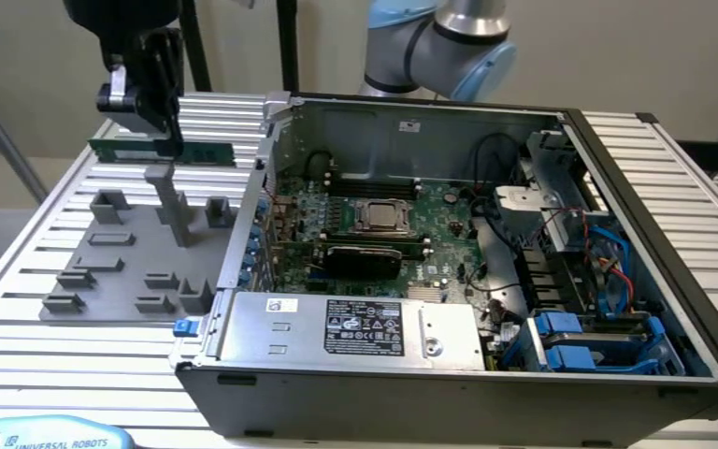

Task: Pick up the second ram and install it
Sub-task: 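Pick up the second ram and move it above second insertion slot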

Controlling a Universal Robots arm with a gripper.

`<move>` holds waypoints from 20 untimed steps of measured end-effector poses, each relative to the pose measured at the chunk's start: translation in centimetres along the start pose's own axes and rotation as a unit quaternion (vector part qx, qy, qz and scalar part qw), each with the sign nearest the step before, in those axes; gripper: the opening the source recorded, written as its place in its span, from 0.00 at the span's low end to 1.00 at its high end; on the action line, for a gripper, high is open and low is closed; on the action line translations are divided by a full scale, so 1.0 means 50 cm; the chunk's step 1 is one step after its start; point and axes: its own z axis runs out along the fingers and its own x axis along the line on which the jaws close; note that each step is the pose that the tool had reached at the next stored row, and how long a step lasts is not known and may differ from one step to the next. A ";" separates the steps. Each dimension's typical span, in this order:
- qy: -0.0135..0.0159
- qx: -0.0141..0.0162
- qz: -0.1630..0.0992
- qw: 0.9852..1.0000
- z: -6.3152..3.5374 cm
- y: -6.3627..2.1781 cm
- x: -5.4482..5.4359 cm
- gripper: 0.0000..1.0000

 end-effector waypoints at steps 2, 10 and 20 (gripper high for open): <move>-0.001 0.000 0.000 1.000 -0.003 -0.018 0.000 0.13; -0.005 0.000 0.000 1.000 -0.005 -0.091 0.002 0.13; -0.005 0.000 0.000 1.000 -0.008 -0.182 0.003 0.13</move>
